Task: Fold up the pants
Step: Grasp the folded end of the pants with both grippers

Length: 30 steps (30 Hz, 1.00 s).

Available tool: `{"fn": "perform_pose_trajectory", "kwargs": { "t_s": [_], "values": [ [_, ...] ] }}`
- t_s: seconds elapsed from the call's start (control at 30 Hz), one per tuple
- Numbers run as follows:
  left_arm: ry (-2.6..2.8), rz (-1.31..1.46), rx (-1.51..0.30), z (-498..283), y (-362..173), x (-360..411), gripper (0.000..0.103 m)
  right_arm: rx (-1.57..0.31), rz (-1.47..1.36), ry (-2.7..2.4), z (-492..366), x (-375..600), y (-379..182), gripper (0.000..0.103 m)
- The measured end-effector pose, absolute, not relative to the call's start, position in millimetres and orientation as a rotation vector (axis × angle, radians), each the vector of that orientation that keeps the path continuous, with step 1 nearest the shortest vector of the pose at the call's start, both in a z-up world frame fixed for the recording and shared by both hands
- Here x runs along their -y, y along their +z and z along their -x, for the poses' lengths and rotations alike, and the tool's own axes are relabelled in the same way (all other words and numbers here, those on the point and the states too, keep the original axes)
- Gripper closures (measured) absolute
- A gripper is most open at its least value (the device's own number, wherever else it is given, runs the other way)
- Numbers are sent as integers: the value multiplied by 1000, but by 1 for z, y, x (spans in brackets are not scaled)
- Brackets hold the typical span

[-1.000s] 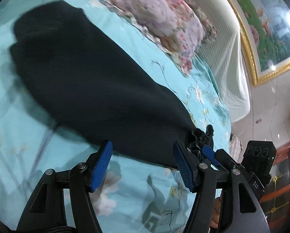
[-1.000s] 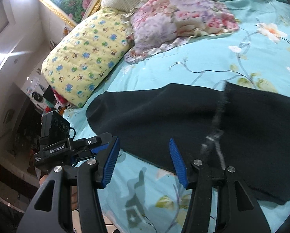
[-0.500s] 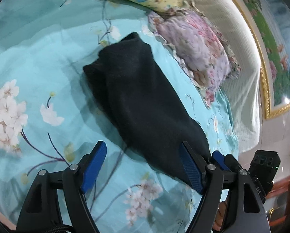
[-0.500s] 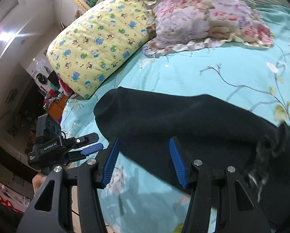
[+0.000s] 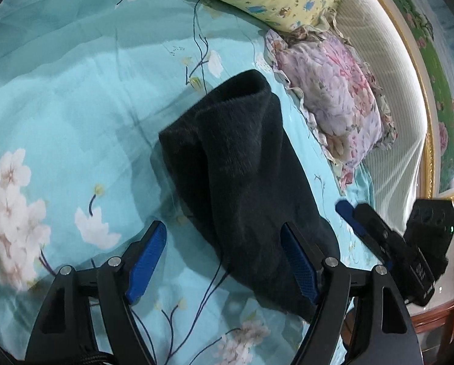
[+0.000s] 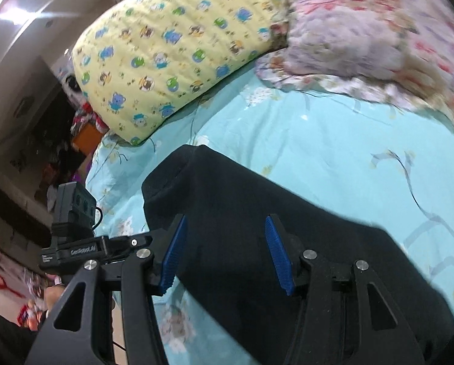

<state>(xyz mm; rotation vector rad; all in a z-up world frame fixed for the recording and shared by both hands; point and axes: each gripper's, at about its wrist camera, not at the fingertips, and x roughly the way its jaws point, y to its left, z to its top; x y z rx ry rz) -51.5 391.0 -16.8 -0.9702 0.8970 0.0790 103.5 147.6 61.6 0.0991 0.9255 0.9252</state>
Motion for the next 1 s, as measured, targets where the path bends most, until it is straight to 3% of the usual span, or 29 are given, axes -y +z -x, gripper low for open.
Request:
{"fn": "perform_pose_trajectory", "kwargs": {
  "t_s": [0.57, 0.77, 0.83, 0.97, 1.0],
  "values": [
    [146, 981, -808, 31, -19, -399, 17, -1089, 56, 1083, -170, -251, 30, 48],
    [161, 897, -787, 25, -16, -393, 18, -1071, 82, 1090, -165, -255, 22, 75],
    [178, 856, -779, 23, -14, -390, 23, -1056, 39, 1102, -162, -247, 26, 78],
    [151, 862, -782, 22, -14, -389, 61, -1017, -22, 1116, -158, -231, 40, 80],
    [132, 888, -779, 23, -14, -389, 65, -1008, -33, 1114, -156, -227, 45, 80]
  ]
}}
